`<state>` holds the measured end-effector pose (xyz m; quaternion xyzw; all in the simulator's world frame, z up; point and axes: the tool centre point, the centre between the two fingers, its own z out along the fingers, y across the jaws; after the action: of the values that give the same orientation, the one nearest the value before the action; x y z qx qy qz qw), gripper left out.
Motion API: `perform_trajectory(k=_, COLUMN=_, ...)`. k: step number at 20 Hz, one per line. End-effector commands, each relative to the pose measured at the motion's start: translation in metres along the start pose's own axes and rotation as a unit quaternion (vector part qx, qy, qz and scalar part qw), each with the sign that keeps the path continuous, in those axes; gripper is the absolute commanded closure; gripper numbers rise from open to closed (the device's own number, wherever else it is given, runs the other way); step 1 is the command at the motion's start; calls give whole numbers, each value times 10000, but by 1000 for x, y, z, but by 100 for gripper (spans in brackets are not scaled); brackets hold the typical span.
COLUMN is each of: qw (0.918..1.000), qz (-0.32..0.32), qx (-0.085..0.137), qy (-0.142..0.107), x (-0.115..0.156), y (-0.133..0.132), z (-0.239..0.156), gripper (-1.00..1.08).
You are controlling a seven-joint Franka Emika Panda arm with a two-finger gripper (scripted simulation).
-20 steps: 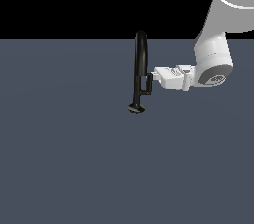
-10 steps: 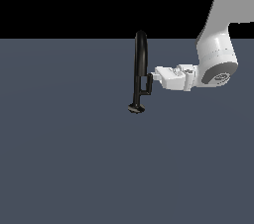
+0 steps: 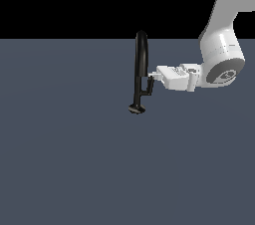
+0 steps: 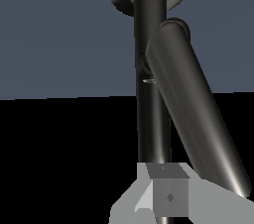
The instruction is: Turn on the faucet by rotating a designated handle.
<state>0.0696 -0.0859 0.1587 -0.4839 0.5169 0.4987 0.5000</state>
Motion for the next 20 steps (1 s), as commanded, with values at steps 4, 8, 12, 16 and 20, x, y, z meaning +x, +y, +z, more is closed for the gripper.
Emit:
perform_trajectory(k=4, qw=10000, qz=0, qx=0, qy=-1, x=3, y=8, z=0, gripper=108)
perform_trajectory(k=8, qw=10000, qz=3, qx=-3, qy=-3, x=8, y=20, z=0, gripper=108)
perform_trajectory(k=12, qw=10000, qz=9, qx=-9, qy=-8, x=13, y=32, z=0, gripper=108)
perform_trajectory(k=16, qw=10000, qz=12, qx=-13, qy=-10, x=18, y=45, z=0, gripper=108)
perform_trajectory(k=20, qw=10000, qz=17, qx=-17, qy=-13, x=22, y=55, z=0, gripper=108)
